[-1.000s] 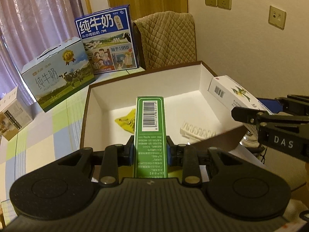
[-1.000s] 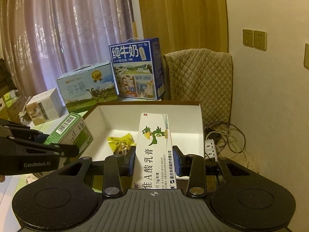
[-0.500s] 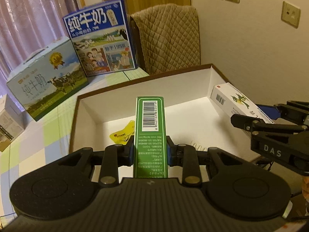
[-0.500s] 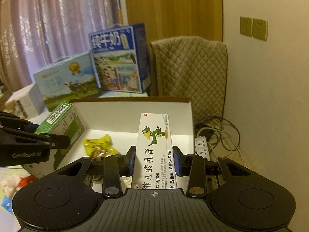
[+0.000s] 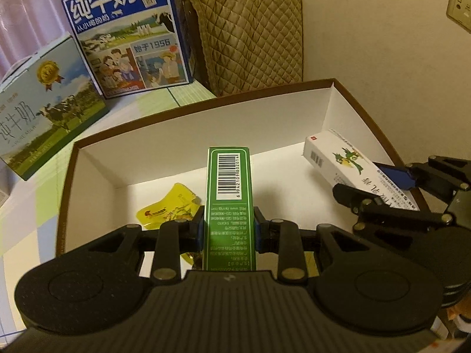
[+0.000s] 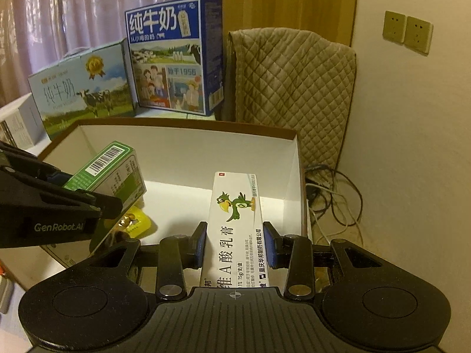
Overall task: Organize objects
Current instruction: 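Open the right tool to drop the ointment box while the left tool releases the green box, then withdraw both tools from the box toward the remaining table items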
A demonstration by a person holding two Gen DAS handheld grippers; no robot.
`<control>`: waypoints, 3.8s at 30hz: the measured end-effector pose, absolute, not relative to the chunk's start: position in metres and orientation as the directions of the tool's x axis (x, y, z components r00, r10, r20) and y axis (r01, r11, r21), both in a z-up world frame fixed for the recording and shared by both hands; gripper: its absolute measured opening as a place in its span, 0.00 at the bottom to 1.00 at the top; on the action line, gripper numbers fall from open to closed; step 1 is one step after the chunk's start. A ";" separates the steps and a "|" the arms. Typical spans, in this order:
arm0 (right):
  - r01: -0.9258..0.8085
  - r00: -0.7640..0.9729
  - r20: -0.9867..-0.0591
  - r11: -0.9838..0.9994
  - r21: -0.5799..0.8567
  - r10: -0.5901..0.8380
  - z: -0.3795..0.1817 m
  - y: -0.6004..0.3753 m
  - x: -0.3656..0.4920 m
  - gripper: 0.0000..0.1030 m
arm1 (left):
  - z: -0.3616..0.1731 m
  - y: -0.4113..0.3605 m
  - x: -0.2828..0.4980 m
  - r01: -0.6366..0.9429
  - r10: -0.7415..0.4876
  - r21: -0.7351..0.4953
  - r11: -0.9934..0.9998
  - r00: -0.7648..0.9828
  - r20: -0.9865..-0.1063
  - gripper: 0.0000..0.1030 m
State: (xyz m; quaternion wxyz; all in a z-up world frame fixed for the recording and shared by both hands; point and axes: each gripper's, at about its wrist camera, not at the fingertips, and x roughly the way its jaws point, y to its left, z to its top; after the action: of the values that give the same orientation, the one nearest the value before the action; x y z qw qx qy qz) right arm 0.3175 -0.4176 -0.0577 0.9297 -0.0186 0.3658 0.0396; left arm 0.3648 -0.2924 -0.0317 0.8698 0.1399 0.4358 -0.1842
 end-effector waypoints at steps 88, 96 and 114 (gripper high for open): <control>-0.293 0.664 -0.655 0.932 0.214 0.359 -0.003 -0.282 0.107 0.70 | 0.032 -0.042 0.123 0.109 -0.089 -0.018 0.994 0.685 -0.723 0.93; -0.342 0.613 -0.688 0.915 0.213 0.389 -0.023 -0.253 0.096 0.71 | 0.015 -0.008 0.101 0.040 -0.054 -0.037 0.999 0.662 -0.748 0.93; -0.405 0.511 -0.753 0.889 0.214 0.414 -0.072 -0.210 0.101 0.70 | -0.035 0.032 0.094 -0.075 0.006 -0.044 0.996 0.568 -0.823 0.93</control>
State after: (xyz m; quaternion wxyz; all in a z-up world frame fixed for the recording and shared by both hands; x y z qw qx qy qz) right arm 0.1008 -0.2096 -0.0721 0.8691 0.0054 0.4348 0.2357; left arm 0.0942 0.0319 -0.0350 0.8845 -0.0372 0.4644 0.0229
